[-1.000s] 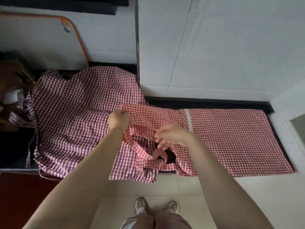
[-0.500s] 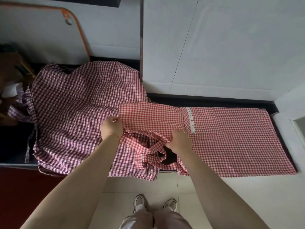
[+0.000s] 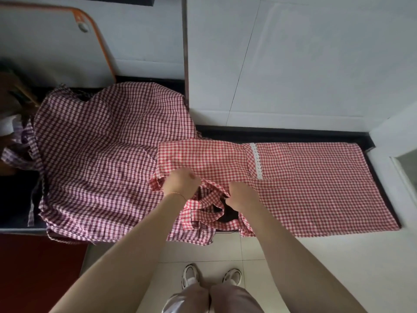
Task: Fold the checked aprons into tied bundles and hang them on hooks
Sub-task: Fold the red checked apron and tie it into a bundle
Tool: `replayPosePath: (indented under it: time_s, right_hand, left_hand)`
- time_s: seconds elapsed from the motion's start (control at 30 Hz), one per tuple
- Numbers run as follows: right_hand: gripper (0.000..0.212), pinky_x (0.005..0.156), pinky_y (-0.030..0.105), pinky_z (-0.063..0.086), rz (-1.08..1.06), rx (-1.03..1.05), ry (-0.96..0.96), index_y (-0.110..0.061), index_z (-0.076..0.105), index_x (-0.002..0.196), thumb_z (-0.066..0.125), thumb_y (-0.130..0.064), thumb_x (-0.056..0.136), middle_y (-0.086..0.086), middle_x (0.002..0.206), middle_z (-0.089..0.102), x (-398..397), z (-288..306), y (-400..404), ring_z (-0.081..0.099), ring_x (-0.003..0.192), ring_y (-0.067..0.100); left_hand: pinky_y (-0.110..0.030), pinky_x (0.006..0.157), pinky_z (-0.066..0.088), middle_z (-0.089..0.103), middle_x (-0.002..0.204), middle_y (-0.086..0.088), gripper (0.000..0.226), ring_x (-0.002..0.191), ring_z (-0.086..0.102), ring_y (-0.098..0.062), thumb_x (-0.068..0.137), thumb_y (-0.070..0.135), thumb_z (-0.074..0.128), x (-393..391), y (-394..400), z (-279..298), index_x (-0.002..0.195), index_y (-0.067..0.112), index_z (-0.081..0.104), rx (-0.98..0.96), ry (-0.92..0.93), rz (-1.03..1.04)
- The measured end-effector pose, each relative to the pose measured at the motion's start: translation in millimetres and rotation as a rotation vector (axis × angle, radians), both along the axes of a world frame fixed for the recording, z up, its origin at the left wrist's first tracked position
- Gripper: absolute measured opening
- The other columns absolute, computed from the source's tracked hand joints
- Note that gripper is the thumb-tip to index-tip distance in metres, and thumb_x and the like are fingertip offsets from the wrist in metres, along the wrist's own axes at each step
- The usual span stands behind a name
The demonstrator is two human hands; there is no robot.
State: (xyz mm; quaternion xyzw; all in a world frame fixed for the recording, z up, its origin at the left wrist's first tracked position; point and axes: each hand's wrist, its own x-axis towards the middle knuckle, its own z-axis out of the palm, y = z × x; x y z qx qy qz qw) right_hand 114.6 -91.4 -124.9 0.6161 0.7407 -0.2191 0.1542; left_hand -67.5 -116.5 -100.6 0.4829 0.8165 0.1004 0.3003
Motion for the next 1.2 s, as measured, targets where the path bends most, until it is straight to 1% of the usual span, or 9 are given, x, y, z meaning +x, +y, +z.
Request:
replayPosePath:
  time_s: [0.2, 0.4, 0.53, 0.63, 0.73, 0.83, 0.93, 1.03, 1.2]
  right_hand:
    - [0.019, 0.080, 0.037, 0.055, -0.022, -0.035, 0.036, -0.014, 0.055, 0.099, 0.069, -0.021, 0.088, -0.001, 0.087, 0.057, 24, 1, -4, 0.064, 0.088, 0.024]
    - [0.015, 0.072, 0.035, 0.049, -0.131, -0.024, 0.172, -0.014, 0.053, 0.086, 0.060, -0.024, 0.095, 0.001, 0.083, 0.057, 42, 0, -7, 0.056, 0.077, 0.021]
    - [0.010, 0.069, 0.034, 0.044, -0.314, 0.110, 0.269, -0.014, 0.053, 0.090, 0.055, -0.020, 0.097, 0.000, 0.085, 0.059, 49, -3, -6, 0.057, 0.080, 0.021]
    - [0.008, 0.073, 0.031, 0.040, -0.404, 0.134, 0.333, -0.012, 0.056, 0.095, 0.053, -0.019, 0.098, 0.004, 0.091, 0.062, 49, -3, -1, 0.060, 0.085, 0.024]
    - [0.012, 0.070, 0.031, 0.039, -0.440, 0.142, 0.338, -0.011, 0.058, 0.096, 0.051, -0.020, 0.099, 0.004, 0.090, 0.062, 46, 1, 4, 0.060, 0.084, 0.024]
    - [0.011, 0.066, 0.030, 0.043, -0.408, 0.081, 0.363, -0.012, 0.059, 0.091, 0.055, -0.019, 0.098, 0.001, 0.085, 0.061, 45, 9, 9, 0.060, 0.078, 0.021]
    - [0.013, 0.064, 0.027, 0.046, -0.257, -0.071, 0.342, -0.008, 0.065, 0.085, 0.062, -0.017, 0.094, 0.002, 0.080, 0.062, 46, 18, 11, 0.061, 0.073, 0.020]
    - [0.009, 0.073, 0.030, 0.050, -0.226, -0.099, 0.345, -0.015, 0.064, 0.084, 0.065, -0.008, 0.089, 0.001, 0.089, 0.064, 50, 19, 9, 0.063, 0.084, 0.021]
    - [0.036, 0.080, 0.028, 0.051, -0.115, -0.291, 0.241, -0.008, 0.054, 0.123, 0.065, -0.006, 0.089, 0.007, 0.119, 0.062, 67, 29, -4, 0.060, 0.101, 0.022]
  left_hand:
    - [-0.040, 0.108, 0.036, 0.061, 0.121, -0.007, 0.045, 0.120, 0.049, -0.025, 0.092, 0.056, 0.054, 59, -13, -28, 0.113, 0.017, 0.066, -0.113, 0.335, -0.437]
    - [-0.038, 0.108, 0.033, 0.068, 0.109, 0.000, 0.022, 0.112, 0.057, -0.023, 0.095, 0.038, 0.057, 69, -10, -42, 0.106, 0.022, 0.066, -0.053, 0.332, -0.472]
    - [-0.035, 0.090, 0.051, 0.072, 0.094, 0.004, 0.023, 0.094, 0.065, -0.021, 0.095, 0.027, 0.054, 57, -1, -29, 0.090, 0.022, 0.076, -0.087, 0.060, -0.556]
    - [-0.033, 0.092, 0.052, 0.072, 0.107, 0.000, 0.021, 0.103, 0.065, -0.020, 0.088, 0.029, 0.070, 42, 13, -7, 0.104, 0.018, 0.077, -0.308, 0.079, -0.805]
    - [-0.033, 0.097, 0.049, 0.069, 0.113, -0.003, 0.043, 0.109, 0.063, -0.025, 0.083, 0.037, 0.079, 34, 18, 17, 0.117, 0.012, 0.071, -0.747, 0.384, -1.075]
    - [-0.037, 0.104, 0.042, 0.065, 0.127, -0.003, 0.066, 0.121, 0.058, -0.029, 0.078, 0.056, 0.076, 31, 20, 30, 0.128, 0.014, 0.065, -1.066, 0.407, -0.950]
    - [-0.035, 0.097, 0.047, 0.071, 0.100, 0.002, 0.064, 0.102, 0.064, -0.021, 0.084, 0.070, 0.059, 40, 20, 22, 0.113, 0.014, 0.071, -0.721, 0.267, -0.754]
    - [-0.035, 0.087, 0.049, 0.065, 0.118, -0.003, 0.046, 0.110, 0.061, -0.024, 0.098, 0.052, 0.047, 64, 8, 7, 0.124, 0.017, 0.061, -0.233, 0.276, -0.583]
    - [-0.037, 0.085, 0.054, 0.069, 0.108, -0.003, 0.021, 0.098, 0.064, -0.026, 0.096, 0.028, 0.051, 95, -11, -26, 0.110, 0.021, 0.065, -0.169, 0.021, -0.395]
